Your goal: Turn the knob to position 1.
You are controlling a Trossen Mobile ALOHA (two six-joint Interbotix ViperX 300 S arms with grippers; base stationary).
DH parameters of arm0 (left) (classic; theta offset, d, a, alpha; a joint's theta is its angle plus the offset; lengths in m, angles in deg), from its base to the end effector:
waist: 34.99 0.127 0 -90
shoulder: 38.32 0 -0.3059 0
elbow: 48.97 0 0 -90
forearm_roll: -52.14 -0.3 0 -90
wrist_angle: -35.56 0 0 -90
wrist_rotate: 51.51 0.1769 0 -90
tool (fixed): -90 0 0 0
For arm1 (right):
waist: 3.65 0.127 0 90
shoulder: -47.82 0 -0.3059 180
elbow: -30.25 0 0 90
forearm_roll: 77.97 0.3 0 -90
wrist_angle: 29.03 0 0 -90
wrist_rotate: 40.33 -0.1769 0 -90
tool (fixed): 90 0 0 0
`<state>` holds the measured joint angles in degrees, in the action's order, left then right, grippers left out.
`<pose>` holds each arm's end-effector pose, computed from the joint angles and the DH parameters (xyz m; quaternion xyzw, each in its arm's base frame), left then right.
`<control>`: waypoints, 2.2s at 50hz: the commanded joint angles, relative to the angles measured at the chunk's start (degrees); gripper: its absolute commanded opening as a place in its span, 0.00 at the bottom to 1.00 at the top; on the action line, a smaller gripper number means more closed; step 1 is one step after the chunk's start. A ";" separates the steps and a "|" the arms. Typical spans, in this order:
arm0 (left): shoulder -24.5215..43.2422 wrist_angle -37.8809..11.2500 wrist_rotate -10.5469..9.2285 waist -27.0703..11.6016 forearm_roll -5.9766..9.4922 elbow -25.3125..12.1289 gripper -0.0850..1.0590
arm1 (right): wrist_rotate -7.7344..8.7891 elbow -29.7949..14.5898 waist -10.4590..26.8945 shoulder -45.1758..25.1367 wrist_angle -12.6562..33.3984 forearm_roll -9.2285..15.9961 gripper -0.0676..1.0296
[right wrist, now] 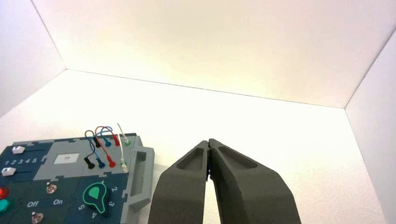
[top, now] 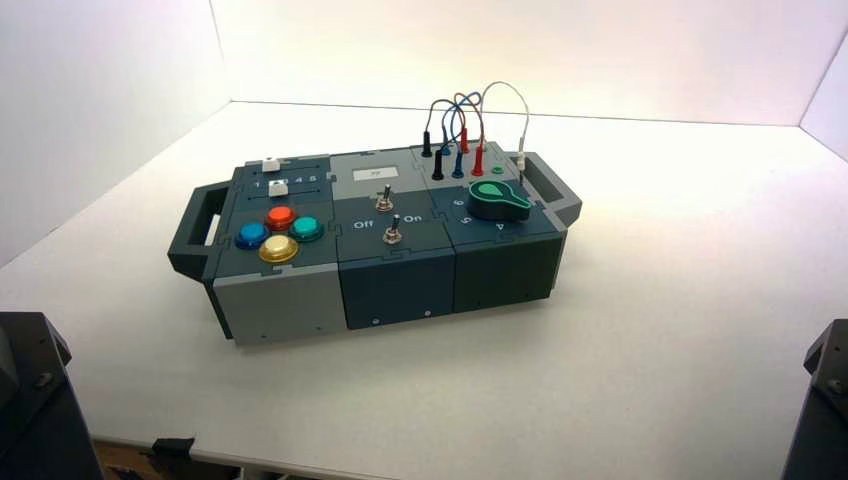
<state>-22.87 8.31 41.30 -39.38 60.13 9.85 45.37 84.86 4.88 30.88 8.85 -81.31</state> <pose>0.1657 -0.0240 0.2553 -0.0366 0.1009 -0.0660 0.9920 0.1579 0.0173 0.2524 -0.0012 0.1684 0.0533 0.9843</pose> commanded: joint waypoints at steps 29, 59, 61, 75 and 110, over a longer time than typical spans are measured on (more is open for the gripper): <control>0.88 0.35 0.00 -0.09 -0.09 -0.70 0.05 | 1.05 -2.55 4.13 -13.36 0.70 6.06 0.04; 2.64 0.53 0.00 -0.09 0.18 -0.70 0.05 | 0.44 -6.94 22.06 -45.00 -3.34 16.79 0.04; 2.72 0.53 0.00 -0.09 0.18 -0.79 0.05 | 0.44 -7.38 22.76 -46.58 -3.34 16.88 0.04; 2.72 0.53 0.00 -0.09 0.18 -0.79 0.05 | 0.44 -12.22 27.95 -61.00 -3.69 16.96 0.04; 2.72 0.88 0.00 -0.09 0.18 -0.79 0.05 | 0.70 -14.94 30.85 -74.97 -6.94 19.07 0.04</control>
<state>-21.11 8.40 41.30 -39.38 60.22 9.85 45.98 71.59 35.11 -44.01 2.26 -62.76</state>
